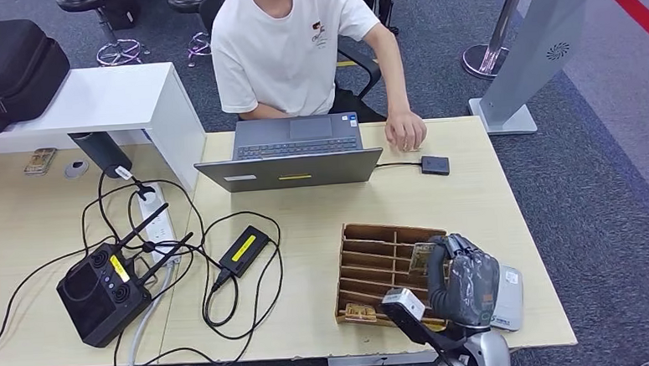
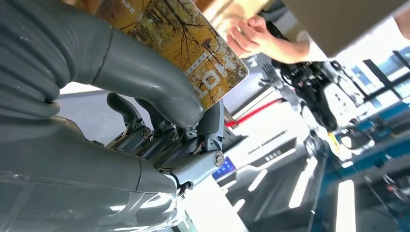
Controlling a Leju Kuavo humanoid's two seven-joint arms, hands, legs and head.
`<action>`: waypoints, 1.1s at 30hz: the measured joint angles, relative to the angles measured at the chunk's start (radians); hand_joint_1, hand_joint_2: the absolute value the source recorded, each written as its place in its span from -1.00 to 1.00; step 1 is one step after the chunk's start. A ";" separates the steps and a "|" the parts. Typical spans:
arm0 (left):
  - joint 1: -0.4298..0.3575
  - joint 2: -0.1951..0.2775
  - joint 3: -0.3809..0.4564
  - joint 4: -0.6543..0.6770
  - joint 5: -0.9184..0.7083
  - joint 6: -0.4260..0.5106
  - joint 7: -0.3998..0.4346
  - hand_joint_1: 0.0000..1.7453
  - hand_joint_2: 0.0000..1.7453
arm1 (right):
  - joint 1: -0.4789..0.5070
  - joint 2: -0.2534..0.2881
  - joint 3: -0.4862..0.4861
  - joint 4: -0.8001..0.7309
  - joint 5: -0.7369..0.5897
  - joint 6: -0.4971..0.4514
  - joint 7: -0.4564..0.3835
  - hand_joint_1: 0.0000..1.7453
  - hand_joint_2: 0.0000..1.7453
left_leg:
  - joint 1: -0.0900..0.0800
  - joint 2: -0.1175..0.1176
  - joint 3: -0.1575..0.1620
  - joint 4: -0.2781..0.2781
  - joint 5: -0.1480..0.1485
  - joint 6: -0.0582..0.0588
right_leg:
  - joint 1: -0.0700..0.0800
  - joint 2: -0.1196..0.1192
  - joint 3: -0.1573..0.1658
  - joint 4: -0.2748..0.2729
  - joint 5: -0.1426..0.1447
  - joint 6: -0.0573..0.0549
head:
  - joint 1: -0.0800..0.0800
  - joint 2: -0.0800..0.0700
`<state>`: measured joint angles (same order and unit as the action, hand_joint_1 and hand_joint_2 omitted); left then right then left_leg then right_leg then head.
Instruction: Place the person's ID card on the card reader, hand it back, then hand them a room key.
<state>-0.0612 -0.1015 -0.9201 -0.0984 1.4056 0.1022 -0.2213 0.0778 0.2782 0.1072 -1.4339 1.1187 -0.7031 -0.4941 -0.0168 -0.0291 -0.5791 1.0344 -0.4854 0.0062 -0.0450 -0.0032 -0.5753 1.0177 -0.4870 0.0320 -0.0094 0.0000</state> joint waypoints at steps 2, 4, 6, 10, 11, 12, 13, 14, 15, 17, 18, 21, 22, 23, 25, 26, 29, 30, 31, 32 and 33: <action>0.000 0.000 0.000 0.000 -0.001 0.000 0.000 -1.00 1.00 | -0.008 -0.005 0.010 -0.013 0.003 0.000 0.006 0.80 1.00 | 0.000 0.000 0.000 0.000 0.000 0.000 | 0.000 0.000 0.000 0.000 0.000 0.000 | 0.000 0.000; 0.000 0.000 0.000 0.000 -0.004 0.000 0.001 -1.00 1.00 | -0.019 -0.007 0.016 -0.022 0.009 0.000 0.006 0.80 1.00 | 0.000 0.000 0.000 0.000 0.000 0.000 | 0.000 0.000 0.000 0.000 0.000 0.000 | 0.000 0.000; 0.000 0.000 0.000 0.000 -0.008 0.000 0.002 -1.00 1.00 | -0.030 -0.008 0.017 -0.028 0.013 0.000 0.000 0.80 1.00 | 0.000 0.000 0.000 0.000 0.000 0.000 | 0.000 0.000 0.000 0.000 0.000 0.000 | 0.000 0.000; 0.000 0.000 0.000 0.000 -0.011 0.000 0.002 -1.00 1.00 | -0.038 -0.008 0.017 -0.030 0.014 0.000 -0.006 0.80 1.00 | 0.000 0.000 0.000 0.000 0.000 0.000 | 0.000 0.000 0.000 0.000 0.000 0.000 | 0.000 0.000; 0.000 0.000 0.000 0.000 -0.013 0.000 0.003 -1.00 1.00 | -0.045 -0.008 0.016 -0.030 0.014 0.000 -0.009 0.80 1.00 | 0.000 0.000 0.000 0.000 0.000 0.000 | 0.000 0.000 0.000 0.000 0.000 0.000 | 0.000 0.000; -0.001 0.000 -0.006 0.000 -0.019 0.000 0.004 -1.00 1.00 | -0.068 -0.008 0.015 -0.031 0.018 0.000 -0.005 0.80 1.00 | 0.000 0.000 0.000 0.000 0.000 0.000 | 0.000 0.000 0.000 0.000 0.000 0.000 | 0.000 0.000; -0.003 0.000 -0.016 0.000 -0.030 -0.001 0.008 -1.00 1.00 | -0.114 -0.009 0.017 -0.027 0.042 0.000 0.022 0.80 1.00 | 0.000 0.000 0.000 0.000 0.001 -0.001 | 0.000 0.001 0.000 0.001 0.001 0.000 | 0.000 0.000; -0.005 0.001 -0.028 0.000 -0.042 -0.002 0.013 -1.00 1.00 | -0.167 -0.012 0.021 -0.020 0.074 0.001 0.059 0.80 1.00 | 0.000 0.001 0.000 0.000 0.001 -0.001 | 0.000 0.001 0.000 0.001 0.002 -0.001 | 0.000 0.000; -0.007 0.002 -0.041 0.000 -0.055 -0.003 0.018 -1.00 1.00 | -0.228 -0.017 0.027 -0.011 0.114 0.001 0.107 0.80 1.00 | 0.000 0.001 0.000 0.000 0.002 -0.002 | 0.000 0.002 -0.001 0.001 0.002 -0.001 | 0.000 0.000; -0.010 0.004 -0.060 0.000 -0.072 -0.004 0.024 -1.00 1.00 | -0.326 -0.030 0.042 0.017 0.188 0.002 0.193 0.80 1.00 | 0.000 0.001 0.000 0.000 0.003 -0.002 | 0.000 0.002 -0.001 0.001 0.004 0.000 | 0.000 0.000; -0.011 0.005 -0.068 0.000 -0.078 -0.005 0.026 -1.00 1.00 | -0.369 -0.038 0.050 0.035 0.218 0.002 0.227 0.80 1.00 | 0.000 0.001 0.000 0.000 0.003 -0.003 | 0.000 0.002 -0.001 0.001 0.004 0.000 | 0.000 0.000; -0.014 0.007 -0.091 0.000 -0.095 -0.007 0.030 -1.00 1.00 | -0.492 -0.063 0.077 0.102 0.298 0.002 0.322 0.80 1.00 | 0.000 0.001 0.000 0.000 0.005 -0.002 | 0.000 0.002 -0.001 0.001 0.005 0.000 | 0.000 0.000; -0.015 0.008 -0.099 0.000 -0.099 -0.007 0.032 -1.00 1.00 | -0.528 -0.071 0.087 0.125 0.321 0.002 0.351 0.80 1.00 | 0.000 0.001 0.000 0.000 0.005 -0.002 | 0.000 0.002 -0.001 0.001 0.005 0.000 | 0.000 0.000; -0.016 0.009 -0.106 0.000 -0.103 -0.008 0.035 -1.00 1.00 | -0.561 -0.077 0.097 0.148 0.342 0.002 0.375 0.80 1.00 | 0.000 0.001 0.000 0.000 0.005 -0.002 | 0.000 0.002 -0.001 0.001 0.005 0.000 | 0.000 0.000; -0.019 0.010 -0.119 0.000 -0.111 -0.008 0.040 -1.00 1.00 | -0.620 -0.089 0.118 0.195 0.380 0.002 0.425 0.80 1.00 | 0.000 0.001 0.000 0.000 0.005 -0.002 | 0.000 0.002 -0.001 0.001 0.005 0.000 | 0.000 0.000; -0.020 0.011 -0.126 0.000 -0.115 -0.008 0.042 -1.00 1.00 | -0.645 -0.093 0.129 0.217 0.396 0.002 0.447 0.80 1.00 | 0.000 0.001 0.000 0.000 0.005 -0.002 | 0.000 0.002 -0.001 0.001 0.005 0.000 | 0.000 0.000; -0.024 0.012 -0.145 0.000 -0.125 -0.008 0.046 -1.00 1.00 | -0.715 -0.110 0.168 0.282 0.432 0.002 0.523 0.80 1.00 | 0.000 0.000 -0.001 0.000 0.005 -0.002 | 0.000 0.002 -0.001 0.001 0.005 -0.001 | 0.000 0.000; -0.025 0.013 -0.150 0.000 -0.129 -0.008 0.049 -1.00 1.00 | -0.739 -0.119 0.187 0.306 0.439 0.002 0.558 0.80 1.00 | 0.000 0.000 -0.001 0.000 0.005 -0.002 | 0.000 0.001 -0.001 0.002 0.005 -0.001 | 0.000 0.000; -0.026 0.013 -0.156 0.000 -0.132 -0.008 0.051 -1.00 1.00 | -0.764 -0.129 0.212 0.332 0.444 0.002 0.595 0.80 1.00 | 0.000 0.000 -0.001 0.000 0.005 -0.002 | 0.000 0.001 -0.001 0.002 0.005 -0.001 | 0.000 0.000; -0.027 0.014 -0.162 0.000 -0.135 -0.009 0.054 -1.00 1.00 | -0.788 -0.141 0.240 0.357 0.445 0.002 0.627 0.80 1.00 | 0.000 0.000 -0.001 0.000 0.005 -0.002 | 0.000 0.002 -0.001 0.002 0.005 -0.001 | 0.000 0.000; -0.029 0.015 -0.166 0.000 -0.137 -0.010 0.056 -1.00 1.00 | -0.809 -0.151 0.268 0.379 0.446 0.002 0.651 0.35 1.00 | 0.000 0.000 -0.001 0.000 0.005 -0.002 | 0.000 0.002 -0.002 0.001 0.005 -0.001 | 0.000 0.000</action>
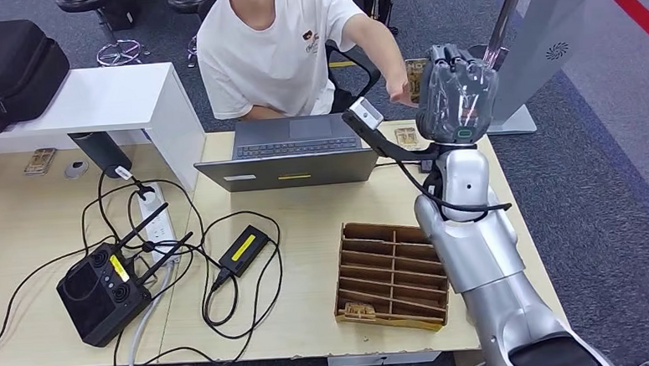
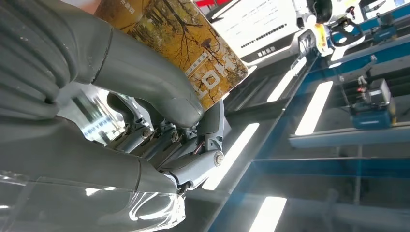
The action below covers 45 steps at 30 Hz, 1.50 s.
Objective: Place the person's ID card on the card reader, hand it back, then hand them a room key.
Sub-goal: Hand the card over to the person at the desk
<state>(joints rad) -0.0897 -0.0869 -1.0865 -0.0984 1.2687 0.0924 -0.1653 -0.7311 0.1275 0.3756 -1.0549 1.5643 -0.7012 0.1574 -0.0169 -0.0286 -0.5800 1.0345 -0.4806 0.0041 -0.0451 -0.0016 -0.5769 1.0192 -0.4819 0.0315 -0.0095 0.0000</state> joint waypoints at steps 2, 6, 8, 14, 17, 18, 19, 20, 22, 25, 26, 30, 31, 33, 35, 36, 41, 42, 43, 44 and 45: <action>-0.002 0.001 -0.006 0.000 -0.003 -0.002 0.003 -1.00 1.00 | -0.031 -0.015 0.054 0.037 0.000 0.000 0.029 -0.55 1.00 | 0.000 0.000 0.000 0.000 0.000 0.000 | 0.000 0.000 0.000 0.000 0.000 0.000 | 0.000 0.000; -0.002 0.004 -0.007 0.000 -0.003 -0.027 0.002 -1.00 1.00 | -0.052 -0.026 0.121 0.080 0.000 0.000 0.045 -1.00 1.00 | 0.000 0.000 0.000 0.000 0.000 0.000 | 0.000 0.000 -0.001 0.000 0.000 0.000 | 0.000 0.000; -0.002 0.009 -0.007 0.000 -0.002 -0.051 0.004 -1.00 1.00 | -0.052 -0.028 0.134 0.091 0.000 0.000 0.042 -1.00 1.00 | 0.000 0.000 -0.001 0.000 0.000 0.000 | 0.000 0.000 -0.001 0.000 0.000 0.000 | 0.000 0.000; -0.004 0.015 -0.007 0.000 0.006 -0.068 0.016 -1.00 1.00 | -0.050 -0.031 0.148 0.112 0.000 0.000 0.042 -1.00 1.00 | 0.000 0.000 -0.002 0.000 0.000 0.000 | 0.000 0.000 -0.002 0.000 0.000 0.000 | 0.000 0.000; -0.004 0.015 -0.007 0.000 0.009 -0.065 0.013 -1.00 1.00 | -0.046 -0.033 0.148 0.116 0.000 0.000 0.042 -1.00 1.00 | 0.000 0.000 -0.002 0.000 0.000 0.000 | 0.000 0.000 -0.002 0.000 0.000 0.000 | 0.000 0.000; -0.003 0.015 -0.007 0.000 0.009 -0.064 0.011 -1.00 1.00 | -0.044 -0.035 0.148 0.116 0.000 0.000 0.041 -1.00 1.00 | 0.000 0.000 -0.002 0.000 0.000 0.000 | 0.000 0.000 -0.003 0.000 0.000 0.000 | 0.000 0.000; -0.003 0.014 -0.007 0.000 0.009 -0.063 0.009 -1.00 1.00 | -0.041 -0.037 0.148 0.114 0.000 0.000 0.041 -1.00 1.00 | 0.000 0.000 -0.002 0.000 0.000 0.000 | 0.000 0.000 -0.003 0.000 0.000 0.000 | 0.000 0.000; -0.002 0.014 -0.007 0.000 0.010 -0.062 0.007 -1.00 1.00 | -0.037 -0.041 0.149 0.112 0.000 -0.001 0.044 -1.00 1.00 | 0.000 0.000 -0.002 0.000 0.000 0.000 | 0.000 0.000 -0.003 0.000 0.000 0.000 | 0.000 0.000; -0.002 0.014 -0.007 0.000 0.013 -0.061 0.005 -1.00 1.00 | -0.032 -0.052 0.152 0.109 0.000 -0.001 0.060 -1.00 1.00 | 0.000 -0.001 -0.003 0.000 0.000 0.000 | 0.000 0.000 -0.003 0.000 0.000 0.000 | 0.000 0.000; -0.002 0.014 -0.007 0.000 0.020 -0.061 0.005 -1.00 1.00 | -0.031 -0.088 0.158 0.109 0.000 -0.001 0.097 -1.00 1.00 | 0.000 -0.001 -0.003 0.000 0.000 0.000 | 0.000 -0.001 -0.003 -0.001 0.000 0.000 | 0.000 0.000; -0.001 0.014 -0.007 0.000 0.024 -0.061 0.005 -1.00 1.00 | -0.031 -0.106 0.159 0.110 0.000 -0.001 0.106 -1.00 1.00 | 0.000 -0.001 -0.003 0.000 0.000 0.000 | 0.000 -0.002 -0.003 -0.001 0.000 0.000 | 0.000 0.000; 0.000 0.014 -0.007 0.000 0.049 -0.060 0.002 -1.00 1.00 | -0.024 -0.217 0.151 0.113 -0.005 0.010 0.129 -1.00 1.00 | -0.001 -0.002 -0.004 0.002 0.000 0.000 | 0.000 -0.003 -0.003 -0.001 0.000 0.001 | 0.000 0.000; 0.001 0.014 -0.007 0.000 0.057 -0.060 0.000 -1.00 1.00 | -0.019 -0.252 0.144 0.112 -0.006 0.013 0.126 -1.00 1.00 | -0.001 -0.003 -0.004 0.002 0.000 0.000 | 0.000 -0.004 -0.003 -0.002 0.000 0.001 | 0.000 0.000; 0.003 0.014 -0.007 0.000 0.072 -0.060 -0.004 -1.00 1.00 | 0.002 -0.324 0.113 0.110 -0.006 0.011 0.106 -1.00 1.00 | -0.001 -0.005 -0.005 0.002 0.000 0.001 | 0.000 -0.006 -0.002 -0.002 0.001 0.001 | 0.000 0.000; 0.004 0.014 -0.007 0.000 0.085 -0.060 -0.005 -1.00 1.00 | 0.034 -0.385 0.056 0.102 -0.010 0.009 0.069 -1.00 1.00 | -0.001 -0.006 -0.006 0.003 0.000 0.001 | 0.000 -0.008 -0.002 -0.003 0.001 0.001 | 0.000 0.000; 0.004 0.014 -0.007 0.000 0.092 -0.060 -0.006 -1.00 1.00 | 0.052 -0.416 0.017 0.094 -0.014 0.009 0.046 -1.00 1.00 | -0.001 -0.006 -0.006 0.003 0.000 0.002 | 0.000 -0.008 -0.002 -0.003 0.001 0.001 | 0.000 0.000; 0.008 0.014 -0.007 0.000 0.117 -0.059 -0.016 -1.00 1.00 | 0.150 -0.556 -0.201 0.061 -0.073 0.008 -0.075 -1.00 1.00 | -0.001 -0.007 -0.007 0.003 -0.001 0.003 | 0.000 -0.009 -0.003 -0.004 0.001 0.001 | 0.000 0.000; 0.008 0.014 -0.007 0.000 0.121 -0.059 -0.018 -1.00 1.00 | 0.168 -0.582 -0.245 0.059 -0.094 0.008 -0.096 -1.00 1.00 | -0.001 -0.006 -0.007 0.003 -0.001 0.004 | 0.000 -0.009 -0.003 -0.005 0.001 0.001 | 0.000 0.000; 0.009 0.014 -0.007 0.000 0.125 -0.059 -0.021 -1.00 1.00 | 0.186 -0.607 -0.289 0.059 -0.114 0.008 -0.116 -1.00 1.00 | -0.001 -0.006 -0.008 0.003 -0.002 0.004 | 0.000 -0.008 -0.003 -0.005 0.000 0.002 | 0.000 0.000; 0.010 0.014 -0.007 0.000 0.129 -0.059 -0.023 -1.00 1.00 | 0.205 -0.631 -0.332 0.060 -0.128 0.008 -0.133 -1.00 1.00 | -0.001 -0.006 -0.008 0.003 -0.002 0.005 | 0.000 -0.008 -0.003 -0.005 0.000 0.002 | 0.000 0.000; 0.011 0.014 -0.007 0.000 0.132 -0.060 -0.025 -1.00 1.00 | 0.225 -0.652 -0.373 0.061 -0.140 0.008 -0.147 -1.00 1.00 | -0.001 -0.006 -0.008 0.003 -0.002 0.005 | 0.000 -0.008 -0.003 -0.005 0.000 0.002 | 0.000 0.000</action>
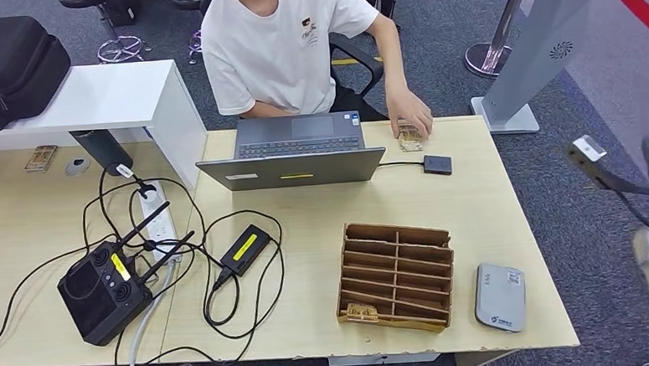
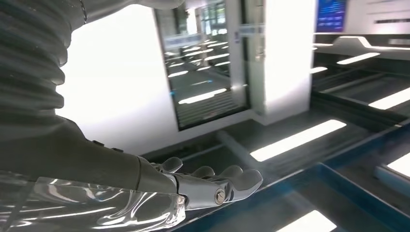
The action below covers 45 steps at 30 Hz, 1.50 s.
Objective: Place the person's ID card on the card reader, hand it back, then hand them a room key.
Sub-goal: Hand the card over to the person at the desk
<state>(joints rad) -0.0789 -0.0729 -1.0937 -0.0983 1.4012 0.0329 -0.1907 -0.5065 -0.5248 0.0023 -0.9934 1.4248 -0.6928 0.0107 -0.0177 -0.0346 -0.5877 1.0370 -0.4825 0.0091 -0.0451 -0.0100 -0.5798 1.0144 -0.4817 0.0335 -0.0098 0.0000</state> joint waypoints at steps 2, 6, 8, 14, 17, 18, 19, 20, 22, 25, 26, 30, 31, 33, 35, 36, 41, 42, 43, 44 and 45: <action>0.001 0.000 0.000 0.000 0.007 0.000 -0.003 -1.00 1.00 | 0.041 -0.039 -0.074 0.004 -0.008 0.000 -0.014 -1.00 1.00 | 0.000 0.000 0.000 0.000 0.000 0.000 | 0.000 0.000 0.000 0.000 0.000 0.000 | 0.000 0.000; 0.002 -0.001 0.000 0.000 0.021 0.000 -0.006 -1.00 1.00 | 0.135 -0.106 -0.189 0.018 0.029 0.000 -0.013 -1.00 1.00 | 0.000 0.000 0.000 0.000 0.000 0.000 | 0.000 0.000 0.000 0.000 -0.001 0.001 | 0.000 0.000; 0.002 -0.002 0.000 0.000 0.030 0.000 -0.009 -1.00 1.00 | 0.185 -0.138 -0.230 0.037 0.060 -0.001 0.000 -1.00 1.00 | 0.000 0.000 0.000 0.000 -0.001 0.000 | 0.000 0.000 0.000 0.000 -0.001 0.001 | 0.000 0.000; 0.004 -0.003 0.000 0.000 0.049 -0.001 -0.011 -1.00 1.00 | 0.329 -0.185 -0.358 0.124 0.109 -0.001 0.048 -1.00 1.00 | 0.000 0.000 0.000 0.000 -0.001 0.001 | 0.000 0.001 -0.001 0.000 -0.001 0.001 | 0.000 0.000; 0.004 -0.003 0.000 0.000 0.061 -0.001 -0.010 -1.00 1.00 | 0.378 -0.185 -0.422 0.202 0.130 0.005 0.085 -1.00 1.00 | 0.000 0.000 0.000 0.000 -0.002 0.001 | 0.000 0.001 -0.001 0.000 -0.002 0.002 | 0.000 0.000; 0.004 -0.003 0.000 0.000 0.065 -0.001 -0.009 -1.00 1.00 | 0.391 -0.185 -0.437 0.240 0.135 0.012 0.105 -1.00 1.00 | 0.000 0.000 0.000 0.000 -0.002 0.002 | 0.000 0.000 -0.001 0.000 -0.002 0.002 | 0.000 0.000; 0.004 -0.003 0.000 0.000 0.069 -0.001 -0.009 -1.00 1.00 | 0.403 -0.185 -0.447 0.278 0.137 0.018 0.127 -1.00 1.00 | 0.000 0.000 0.000 0.000 -0.002 0.002 | 0.000 0.000 0.000 0.000 -0.002 0.002 | 0.000 0.000; 0.004 -0.003 0.000 0.000 0.073 -0.001 -0.008 -1.00 1.00 | 0.415 -0.184 -0.452 0.321 0.138 0.025 0.148 -1.00 1.00 | 0.000 0.000 0.000 0.000 -0.002 0.002 | 0.000 0.000 0.000 0.000 -0.002 0.002 | 0.000 0.000; 0.004 -0.003 0.000 0.000 0.079 -0.001 -0.006 -1.00 1.00 | 0.438 -0.177 -0.456 0.407 0.139 0.034 0.180 -1.00 1.00 | 0.000 0.001 0.000 -0.001 -0.002 0.002 | 0.000 0.001 -0.001 0.000 -0.002 0.002 | 0.000 0.000; 0.003 -0.004 0.000 0.000 0.085 -0.001 -0.002 -1.00 1.00 | 0.469 -0.147 -0.461 0.527 0.137 0.049 0.208 -1.00 1.00 | 0.001 0.001 0.000 -0.001 -0.002 0.002 | 0.000 0.001 -0.001 0.000 -0.002 0.002 | 0.000 0.000; 0.003 -0.004 0.000 0.000 0.087 -0.001 -0.002 -1.00 1.00 | 0.479 -0.132 -0.462 0.561 0.136 0.055 0.214 -1.00 1.00 | 0.001 0.001 0.000 -0.001 -0.002 0.002 | 0.000 0.001 -0.001 0.000 -0.003 0.002 | -0.001 0.000; 0.003 -0.003 0.000 0.000 0.091 -0.001 0.002 -1.00 1.00 | 0.513 -0.053 -0.471 0.661 0.132 0.094 0.229 -1.00 1.00 | 0.001 0.001 0.001 -0.003 -0.002 0.002 | 0.001 0.002 -0.001 0.000 -0.003 0.001 | 0.000 0.000; 0.002 -0.003 0.000 0.000 0.092 0.000 0.003 -1.00 1.00 | 0.517 -0.031 -0.475 0.678 0.131 0.110 0.232 -1.00 1.00 | 0.001 0.002 0.001 -0.003 -0.002 0.002 | 0.001 0.002 -0.001 0.000 -0.003 0.001 | -0.001 0.000; 0.002 -0.003 0.000 0.000 0.093 0.001 0.008 -1.00 1.00 | 0.523 0.016 -0.487 0.705 0.128 0.146 0.240 -1.00 1.00 | 0.001 0.002 0.002 -0.003 -0.002 0.001 | 0.001 0.003 -0.001 0.000 -0.003 0.001 | -0.001 0.000; 0.001 -0.003 0.000 0.000 0.094 0.002 0.010 -1.00 1.00 | 0.526 0.065 -0.500 0.727 0.123 0.176 0.248 -1.00 1.00 | 0.001 0.003 0.002 -0.003 -0.002 0.001 | 0.001 0.004 -0.001 0.000 -0.003 0.001 | 0.000 0.000; 0.001 -0.003 0.000 0.000 0.095 0.002 0.011 -1.00 1.00 | 0.526 0.090 -0.507 0.737 0.117 0.190 0.251 -1.00 1.00 | 0.001 0.003 0.002 -0.003 -0.002 0.001 | 0.001 0.004 -0.001 0.000 -0.003 0.001 | -0.001 0.000; 0.000 -0.003 0.000 0.000 0.096 0.003 0.015 -1.00 1.00 | 0.524 0.212 -0.539 0.765 0.086 0.263 0.262 -1.00 1.00 | 0.002 0.003 0.003 -0.004 -0.001 0.000 | 0.001 0.004 0.000 0.000 -0.003 0.001 | -0.001 0.000; -0.001 -0.003 0.000 0.000 0.095 0.004 0.018 -1.00 1.00 | 0.523 0.236 -0.542 0.769 0.083 0.279 0.264 -1.00 1.00 | 0.002 0.003 0.003 -0.004 -0.001 0.000 | 0.001 0.004 0.000 0.001 -0.003 0.001 | 0.000 0.000; -0.001 -0.003 0.000 0.000 0.095 0.005 0.021 -1.00 1.00 | 0.523 0.260 -0.544 0.772 0.080 0.290 0.266 -1.00 1.00 | 0.002 0.003 0.003 -0.004 -0.001 0.000 | 0.001 0.004 0.000 0.001 -0.003 0.001 | 0.000 0.000; -0.002 -0.003 0.000 0.000 0.094 0.006 0.023 -1.00 1.00 | 0.522 0.282 -0.546 0.776 0.079 0.296 0.266 -1.00 1.00 | 0.002 0.003 0.003 -0.004 -0.001 0.000 | 0.001 0.004 0.000 0.001 -0.003 0.001 | 0.000 0.000; -0.003 -0.003 0.000 0.000 0.094 0.007 0.025 -1.00 1.00 | 0.521 0.303 -0.549 0.778 0.077 0.298 0.265 -1.00 1.00 | 0.002 0.003 0.003 -0.004 -0.001 0.000 | 0.001 0.004 0.000 0.001 -0.003 0.001 | -0.001 0.000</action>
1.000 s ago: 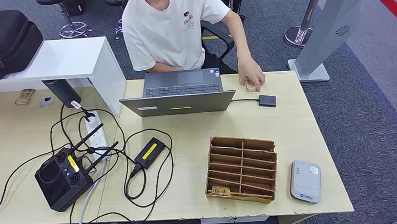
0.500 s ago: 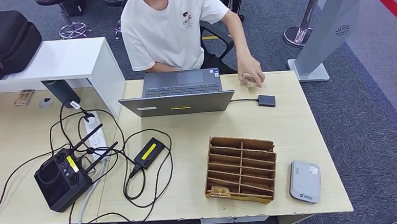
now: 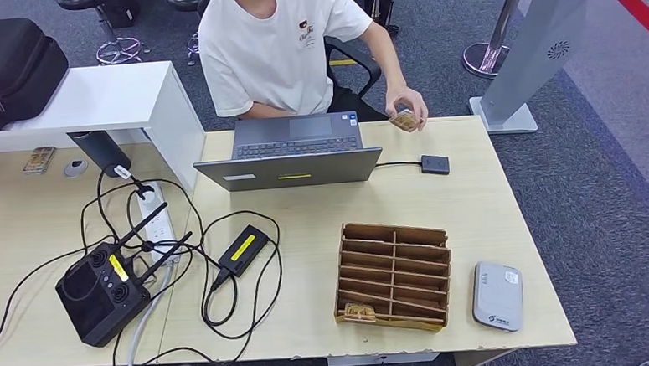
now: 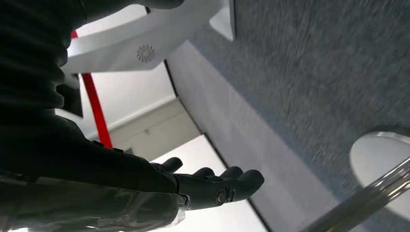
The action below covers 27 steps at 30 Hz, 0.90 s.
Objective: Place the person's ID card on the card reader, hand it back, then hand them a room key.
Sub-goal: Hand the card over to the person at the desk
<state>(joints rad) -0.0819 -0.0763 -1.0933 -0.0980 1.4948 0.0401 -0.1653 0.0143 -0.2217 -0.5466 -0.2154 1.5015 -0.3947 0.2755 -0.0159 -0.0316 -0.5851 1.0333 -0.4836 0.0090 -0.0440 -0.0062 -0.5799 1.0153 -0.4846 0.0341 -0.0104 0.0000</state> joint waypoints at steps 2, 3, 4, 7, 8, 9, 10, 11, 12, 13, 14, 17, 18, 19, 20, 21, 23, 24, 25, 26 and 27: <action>-0.001 0.000 0.000 0.000 -0.001 0.003 0.003 -1.00 1.00 | -0.003 0.038 -0.005 0.004 -0.004 0.002 -0.005 -1.00 1.00 | 0.000 0.000 0.000 0.000 0.000 0.000 | 0.000 0.000 0.000 0.000 0.000 0.000 | 0.000 0.000; -0.002 0.000 0.000 0.000 -0.002 0.006 0.005 -1.00 1.00 | -0.006 0.054 -0.007 0.005 -0.006 0.005 -0.008 -1.00 1.00 | 0.000 0.000 0.000 0.000 0.000 0.000 | 0.000 0.000 0.000 0.000 0.000 0.000 | 0.000 0.000; -0.003 0.000 0.000 0.000 -0.003 0.010 0.006 -1.00 1.00 | -0.008 0.070 -0.009 0.007 -0.009 0.010 -0.009 -1.00 1.00 | 0.000 0.000 0.000 0.000 0.000 0.000 | 0.000 0.000 0.000 0.000 0.000 0.000 | 0.000 0.000; -0.005 0.000 0.000 0.000 -0.008 0.020 0.008 -1.00 1.00 | -0.014 0.115 -0.012 0.011 -0.019 0.030 -0.010 -1.00 1.00 | 0.000 0.000 0.000 0.000 0.000 0.000 | 0.000 0.000 0.001 0.000 0.000 0.000 | 0.000 0.000; -0.005 0.000 0.000 0.000 -0.009 0.021 0.010 -1.00 1.00 | -0.015 0.128 -0.013 0.012 -0.022 0.037 -0.011 -1.00 1.00 | 0.000 0.000 0.000 0.000 0.000 0.000 | 0.000 0.000 0.001 0.000 0.000 0.000 | 0.000 0.000; -0.007 0.000 0.000 0.000 -0.010 0.022 0.015 -1.00 1.00 | -0.017 0.141 -0.015 0.013 -0.026 0.045 -0.014 -1.00 1.00 | 0.000 0.000 0.000 0.000 0.000 0.000 | 0.000 0.000 0.001 0.000 0.000 0.000 | 0.000 0.000; -0.009 0.000 0.000 0.000 -0.011 0.024 0.023 -1.00 1.00 | -0.018 0.155 -0.017 0.014 -0.030 0.053 -0.017 -1.00 1.00 | 0.000 0.000 0.000 0.000 0.000 0.000 | 0.000 0.000 0.001 0.000 0.000 0.000 | 0.000 0.000; -0.012 0.000 0.000 0.000 -0.011 0.029 0.036 -1.00 1.00 | -0.020 0.169 -0.020 0.015 -0.035 0.062 -0.022 -1.00 1.00 | 0.000 0.000 0.000 0.000 0.000 0.000 | 0.000 0.000 0.001 0.000 0.000 0.000 | 0.000 0.000; -0.017 -0.001 0.000 0.000 -0.011 0.039 0.052 -1.00 1.00 | -0.023 0.186 -0.024 0.016 -0.043 0.070 -0.026 -1.00 1.00 | 0.000 0.000 0.001 0.000 0.000 -0.001 | 0.000 0.000 0.001 0.000 0.000 0.000 | 0.000 0.000; -0.022 -0.002 0.000 0.000 -0.011 0.051 0.067 -1.00 1.00 | -0.025 0.203 -0.029 0.017 -0.051 0.074 -0.029 -1.00 1.00 | 0.000 0.000 0.001 0.000 0.000 -0.001 | 0.000 0.000 0.001 0.000 0.000 0.000 | 0.000 0.000; -0.027 -0.004 0.000 0.000 -0.014 0.066 0.082 -1.00 1.00 | -0.028 0.223 -0.035 0.018 -0.059 0.075 -0.027 -1.00 1.00 | 0.000 0.000 0.001 0.000 0.000 -0.001 | 0.000 0.000 0.001 0.001 0.000 0.000 | 0.000 0.000; -0.040 -0.010 0.000 0.000 -0.053 0.127 0.119 -1.00 1.00 | -0.036 0.284 -0.058 0.019 -0.096 0.076 -0.011 -1.00 1.00 | 0.001 0.001 0.001 0.000 0.001 -0.001 | 0.000 0.000 0.001 0.001 0.000 0.000 | 0.001 0.000; -0.043 -0.014 -0.004 0.000 -0.081 0.167 0.123 -1.00 1.00 | -0.038 0.301 -0.068 0.020 -0.109 0.077 0.004 -1.00 1.00 | 0.001 0.002 0.001 0.000 0.001 -0.001 | 0.000 0.000 0.001 0.001 0.000 0.000 | 0.001 0.000; -0.044 -0.019 -0.014 0.000 -0.114 0.226 0.118 -1.00 1.00 | -0.041 0.316 -0.078 0.021 -0.119 0.076 0.029 -1.00 1.00 | 0.001 0.003 0.001 0.000 0.001 -0.001 | 0.001 0.001 0.001 0.001 0.000 0.000 | 0.001 0.000; -0.043 -0.023 -0.030 0.000 -0.147 0.302 0.106 -1.00 1.00 | -0.043 0.327 -0.088 0.021 -0.125 0.065 0.064 -1.00 1.00 | 0.002 0.004 0.001 0.000 0.001 -0.001 | 0.001 0.001 0.001 0.001 0.000 0.000 | 0.001 0.000; -0.041 -0.027 -0.053 0.000 -0.178 0.392 0.087 -1.00 1.00 | -0.044 0.336 -0.098 0.022 -0.131 0.042 0.105 -1.00 1.00 | 0.002 0.004 0.001 0.000 0.001 -0.001 | 0.001 0.002 0.001 0.001 0.000 -0.001 | 0.001 0.000; -0.037 -0.029 -0.103 0.001 -0.213 0.551 0.039 -1.00 1.00 | -0.043 0.339 -0.121 0.021 -0.143 -0.025 0.173 -1.00 1.00 | 0.003 0.005 0.001 0.000 0.000 -0.002 | 0.002 0.003 0.001 0.001 0.000 -0.001 | 0.002 0.000; -0.036 -0.022 -0.125 0.005 -0.221 0.602 0.005 -1.00 1.00 | -0.043 0.336 -0.133 0.021 -0.150 -0.059 0.198 -1.00 1.00 | 0.004 0.006 0.001 0.000 0.000 -0.002 | 0.003 0.003 0.001 0.000 0.001 -0.001 | 0.002 0.000; -0.036 -0.007 -0.144 0.013 -0.225 0.630 -0.028 -1.00 1.00 | -0.043 0.330 -0.146 0.020 -0.154 -0.086 0.220 -1.00 1.00 | 0.005 0.006 0.001 0.000 0.000 -0.002 | 0.003 0.003 0.001 0.000 0.001 -0.001 | 0.002 0.000; -0.039 0.015 -0.161 0.022 -0.227 0.644 -0.060 -1.00 1.00 | -0.043 0.322 -0.159 0.019 -0.157 -0.107 0.240 -1.00 1.00 | 0.006 0.007 0.001 0.000 -0.001 -0.003 | 0.005 0.004 0.001 0.000 0.001 -0.002 | 0.002 0.000; -0.042 0.043 -0.177 0.032 -0.229 0.650 -0.084 -1.00 1.00 | -0.043 0.313 -0.170 0.018 -0.159 -0.122 0.258 -1.00 1.00 | 0.007 0.008 0.001 0.001 -0.001 -0.004 | 0.006 0.005 0.001 0.000 0.001 -0.002 | 0.002 0.000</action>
<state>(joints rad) -0.1239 -0.0337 -1.2705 -0.0656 1.2656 0.6902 -0.2490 -0.0286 0.0913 -0.7167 -0.1975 1.3422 -0.5170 0.5334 -0.0090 -0.0239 -0.5842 1.0339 -0.4846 0.0052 -0.0381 -0.0016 -0.5792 1.0149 -0.4832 0.0317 -0.0080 0.0000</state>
